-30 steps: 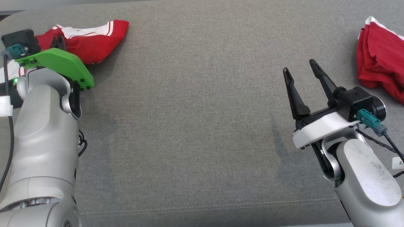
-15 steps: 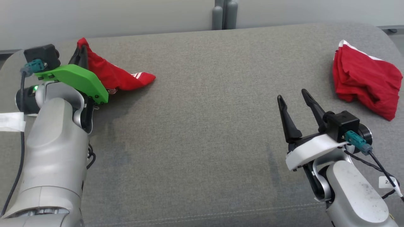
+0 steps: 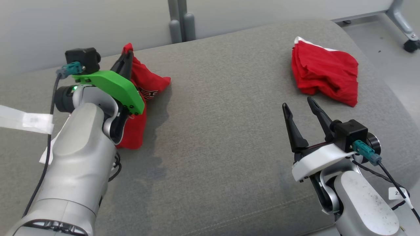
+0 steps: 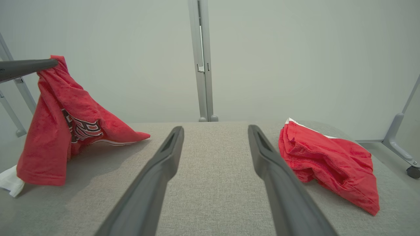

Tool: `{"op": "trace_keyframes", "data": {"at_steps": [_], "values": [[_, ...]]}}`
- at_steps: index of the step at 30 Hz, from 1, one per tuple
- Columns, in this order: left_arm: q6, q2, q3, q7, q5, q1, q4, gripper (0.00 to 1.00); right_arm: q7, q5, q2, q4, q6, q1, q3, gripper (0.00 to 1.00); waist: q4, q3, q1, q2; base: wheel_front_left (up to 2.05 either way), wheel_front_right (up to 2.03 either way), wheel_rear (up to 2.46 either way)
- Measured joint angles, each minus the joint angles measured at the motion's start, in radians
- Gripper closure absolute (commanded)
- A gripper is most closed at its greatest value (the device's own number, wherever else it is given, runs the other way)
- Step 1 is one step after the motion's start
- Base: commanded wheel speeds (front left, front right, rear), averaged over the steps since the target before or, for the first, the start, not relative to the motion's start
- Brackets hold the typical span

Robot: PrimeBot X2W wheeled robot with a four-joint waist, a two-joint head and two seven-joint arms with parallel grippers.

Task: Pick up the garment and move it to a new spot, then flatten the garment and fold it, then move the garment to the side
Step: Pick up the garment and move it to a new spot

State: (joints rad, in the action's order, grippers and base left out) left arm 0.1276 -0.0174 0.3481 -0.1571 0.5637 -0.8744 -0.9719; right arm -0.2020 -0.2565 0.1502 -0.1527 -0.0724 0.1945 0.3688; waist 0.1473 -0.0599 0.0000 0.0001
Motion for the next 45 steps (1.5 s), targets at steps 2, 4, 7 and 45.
{"op": "trace_keyframes", "data": {"at_steps": [2, 4, 7, 45], "values": [[0.000, 0.000, 0.049, 0.012, 0.024, 0.010, 0.023, 1.00, 0.000, 0.000, -0.003, 0.005, 0.000, -0.001, 0.004, 0.00, 0.028, -0.001, 0.0000, 0.0000, 0.00, 0.00, 0.00], [0.000, 0.000, 0.088, 0.018, 0.042, 0.021, 0.040, 1.00, -0.002, 0.000, -0.007, 0.012, 0.000, -0.001, 0.007, 0.00, 0.056, -0.003, 0.0000, 0.0000, 0.00, 0.00, 0.00], [-0.014, 0.000, 0.132, 0.025, 0.052, 0.037, 0.056, 1.00, -0.004, 0.000, -0.015, 0.019, 0.000, 0.000, 0.020, 0.00, 0.098, -0.009, 0.0000, 0.0000, 0.00, 0.00, 0.00], [-0.116, -0.010, 0.411, -0.086, 0.255, 0.207, 0.237, 0.00, -0.027, -0.023, 0.012, -0.063, 0.025, 0.026, -0.010, 0.00, 0.109, -0.049, 0.0000, 0.0000, 0.00, 0.00, 0.00]]}}
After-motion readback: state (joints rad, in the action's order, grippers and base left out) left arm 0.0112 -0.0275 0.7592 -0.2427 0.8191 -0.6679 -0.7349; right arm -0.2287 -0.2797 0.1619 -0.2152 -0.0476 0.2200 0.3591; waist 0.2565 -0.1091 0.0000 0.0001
